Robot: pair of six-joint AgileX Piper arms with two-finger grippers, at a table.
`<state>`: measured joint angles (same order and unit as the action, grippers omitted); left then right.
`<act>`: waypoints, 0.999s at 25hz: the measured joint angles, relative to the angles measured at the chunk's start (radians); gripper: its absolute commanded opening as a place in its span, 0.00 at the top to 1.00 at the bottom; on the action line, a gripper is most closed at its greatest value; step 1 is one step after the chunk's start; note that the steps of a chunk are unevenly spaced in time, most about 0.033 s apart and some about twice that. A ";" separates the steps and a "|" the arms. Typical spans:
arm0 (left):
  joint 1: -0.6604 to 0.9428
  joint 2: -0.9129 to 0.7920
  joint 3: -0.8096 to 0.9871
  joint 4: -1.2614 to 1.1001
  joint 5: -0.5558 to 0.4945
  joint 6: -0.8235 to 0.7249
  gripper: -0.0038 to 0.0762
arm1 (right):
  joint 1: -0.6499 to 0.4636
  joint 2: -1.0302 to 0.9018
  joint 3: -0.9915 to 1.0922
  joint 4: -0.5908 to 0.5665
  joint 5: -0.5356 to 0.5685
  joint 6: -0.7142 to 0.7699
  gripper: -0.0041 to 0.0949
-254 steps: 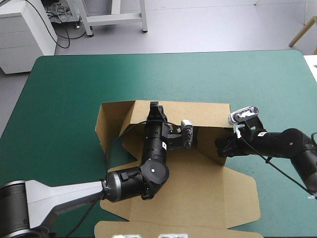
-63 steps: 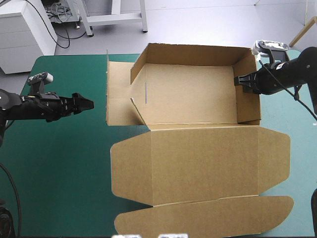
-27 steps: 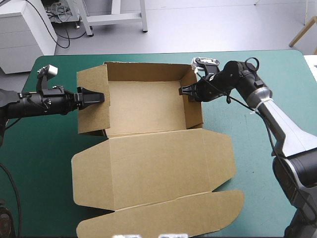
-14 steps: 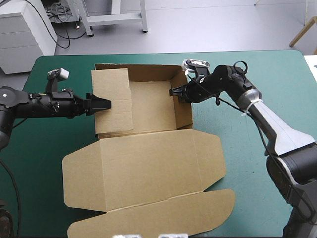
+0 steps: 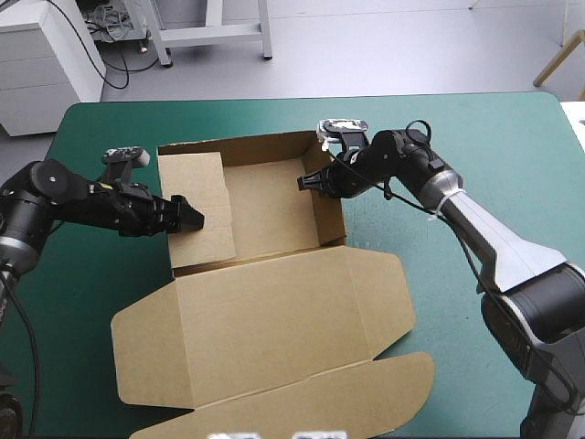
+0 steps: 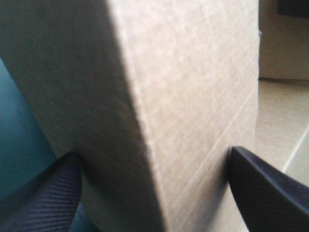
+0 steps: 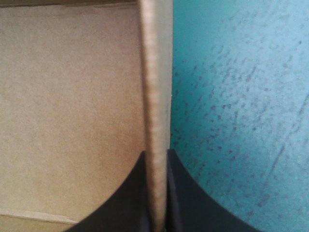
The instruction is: Fold the box
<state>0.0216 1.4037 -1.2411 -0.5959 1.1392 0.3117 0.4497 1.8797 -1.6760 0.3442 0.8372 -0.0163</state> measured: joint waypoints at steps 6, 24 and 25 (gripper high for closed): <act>-0.091 0.000 0.000 0.223 -0.045 -0.235 0.50 | 0.039 0.000 0.000 -0.062 0.008 0.060 0.98; -0.241 0.078 -0.048 0.561 -0.063 -0.491 0.96 | 0.054 -0.044 0.000 -0.199 0.150 0.205 0.98; -0.249 0.093 -0.062 0.560 -0.058 -0.492 0.96 | 0.050 -0.049 0.000 -0.215 0.163 0.211 0.98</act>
<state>-0.2269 1.4966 -1.3028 -0.0362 1.0808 -0.1802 0.4992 1.8309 -1.6760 0.1291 1.0006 0.1943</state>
